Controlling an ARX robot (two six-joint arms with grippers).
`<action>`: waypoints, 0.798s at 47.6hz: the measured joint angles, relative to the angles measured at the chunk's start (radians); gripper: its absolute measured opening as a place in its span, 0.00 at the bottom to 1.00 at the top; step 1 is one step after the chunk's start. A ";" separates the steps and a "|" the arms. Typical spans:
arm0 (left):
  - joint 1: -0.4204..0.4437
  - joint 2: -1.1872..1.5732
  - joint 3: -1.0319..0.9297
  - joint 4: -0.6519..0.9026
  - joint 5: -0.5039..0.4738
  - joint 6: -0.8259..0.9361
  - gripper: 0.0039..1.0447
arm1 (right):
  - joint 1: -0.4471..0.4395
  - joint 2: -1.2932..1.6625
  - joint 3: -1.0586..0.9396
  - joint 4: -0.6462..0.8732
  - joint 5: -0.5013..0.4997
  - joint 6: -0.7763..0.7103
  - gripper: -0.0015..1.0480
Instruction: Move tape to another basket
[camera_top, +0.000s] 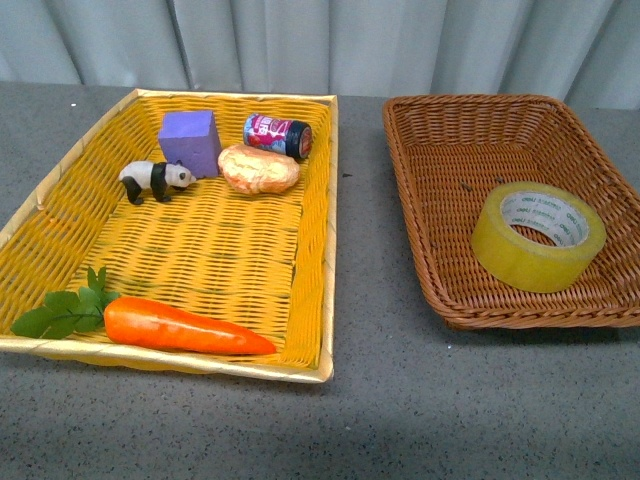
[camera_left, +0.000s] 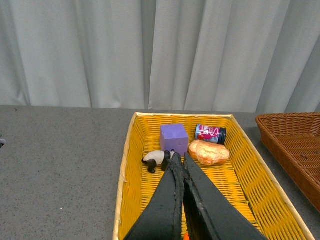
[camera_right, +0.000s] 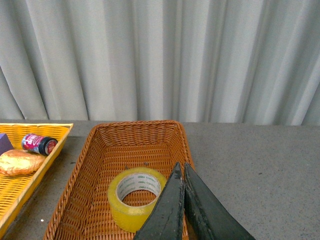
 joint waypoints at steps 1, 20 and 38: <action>0.000 -0.010 0.000 -0.010 0.000 0.000 0.03 | 0.000 -0.013 0.000 -0.012 0.000 0.000 0.01; 0.000 -0.258 0.000 -0.269 0.001 0.000 0.03 | 0.000 -0.161 0.000 -0.160 -0.001 0.000 0.01; 0.000 -0.268 0.000 -0.274 0.001 0.000 0.27 | 0.000 -0.343 0.001 -0.348 -0.003 -0.001 0.15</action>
